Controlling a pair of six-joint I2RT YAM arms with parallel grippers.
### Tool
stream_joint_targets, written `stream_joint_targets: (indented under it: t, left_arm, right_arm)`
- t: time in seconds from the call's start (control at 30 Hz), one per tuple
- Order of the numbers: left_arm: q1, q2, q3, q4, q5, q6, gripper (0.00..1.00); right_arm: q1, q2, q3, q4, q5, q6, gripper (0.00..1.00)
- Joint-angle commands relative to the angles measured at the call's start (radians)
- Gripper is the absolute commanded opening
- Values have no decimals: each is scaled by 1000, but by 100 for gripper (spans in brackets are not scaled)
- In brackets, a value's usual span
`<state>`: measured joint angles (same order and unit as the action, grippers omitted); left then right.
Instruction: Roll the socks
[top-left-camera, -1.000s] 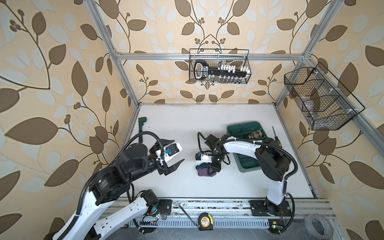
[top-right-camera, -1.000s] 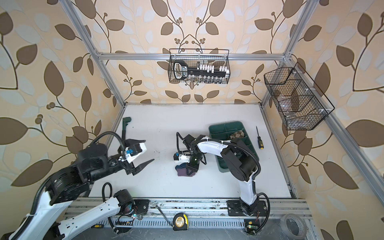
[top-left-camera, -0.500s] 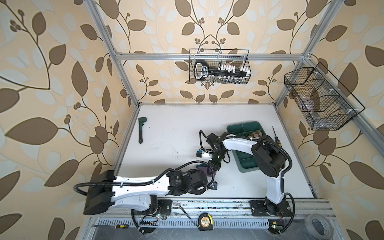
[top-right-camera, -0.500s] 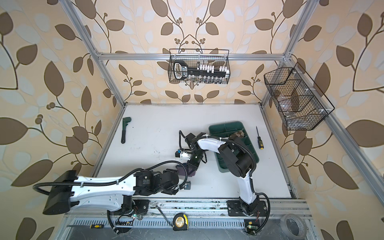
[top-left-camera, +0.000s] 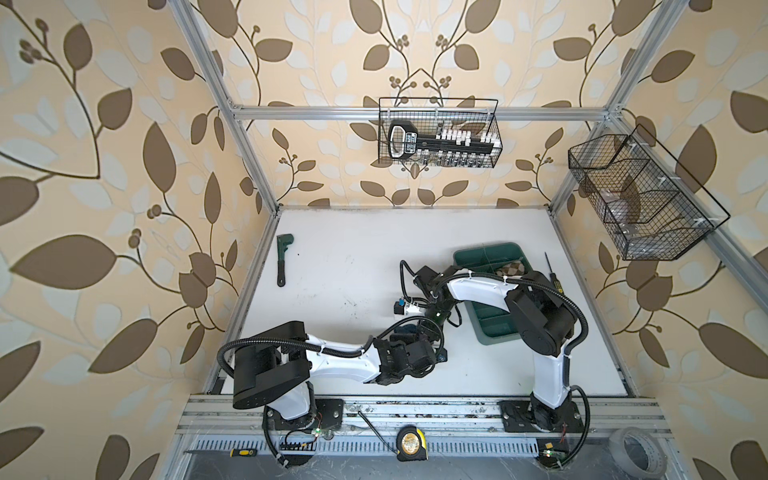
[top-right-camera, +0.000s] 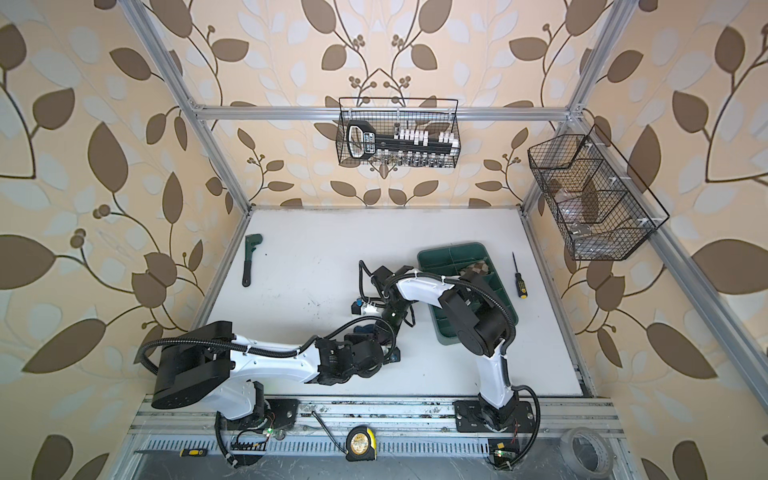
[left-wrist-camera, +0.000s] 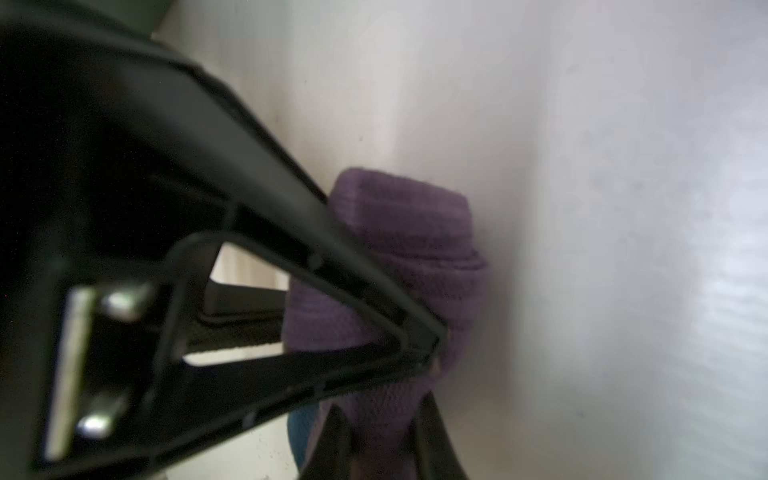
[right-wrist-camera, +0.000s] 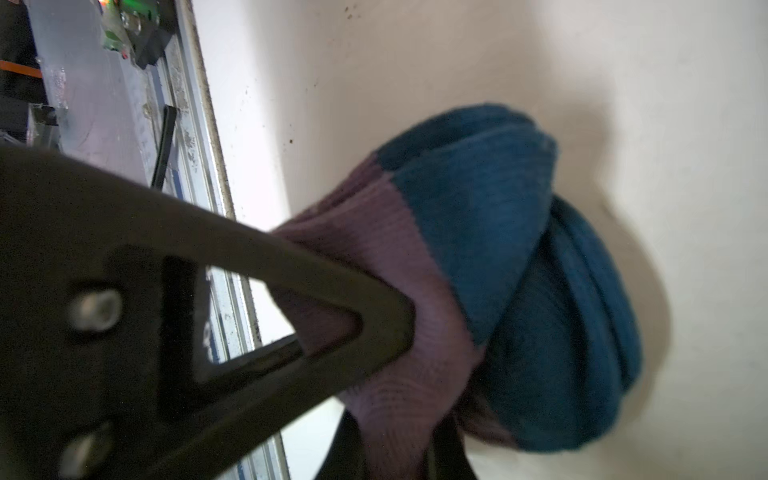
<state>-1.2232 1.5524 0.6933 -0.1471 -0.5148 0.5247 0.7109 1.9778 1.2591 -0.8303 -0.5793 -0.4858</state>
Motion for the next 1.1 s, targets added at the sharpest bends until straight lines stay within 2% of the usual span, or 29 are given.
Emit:
stream_joint_targets:
  t: [0.0,0.1,0.27,0.4,0.57,0.63,0.7,0.77,0.87,0.97,1.07]
  left_arm:
    - [61,92,41,-39,56,-60,0]
    - [108,86,69,-95,129,-74,0]
    - [188,60,99,-179,274,-74,0]
    - [226,88,146,-245,360,-63,0]
    - [299,160,248,-373,503,-55,0]
    - [340,192,301,-434,582,-58,0]
    - [385,222,353,-492,678,-62,0]
    - [427,264,409,-552,771,-64,0]
    - [479,346,495,-634,864,-77,0]
    - [521,425,561,-691,929,-95,0]
    - [553,483,607,-729,981,-104,0]
  right_arm:
    - [10,8,-104,1,136,6,6]
    - [-13,-101,-167,57,157,64,15]
    - [-108,-386,-307,166,168,150,32]
    - [-217,-587,-348,200,235,247,34]
    - [-406,-868,-392,272,308,405,34]
    - [-437,-1000,-412,303,354,435,34]
    - [-434,-1140,-448,356,393,435,34]
    - [-415,-1295,-508,427,400,424,41]
    - [-374,-1478,-621,486,301,324,53]
    - [-294,-1562,-698,457,294,227,58]
    - [-136,-1529,-723,388,420,105,59]
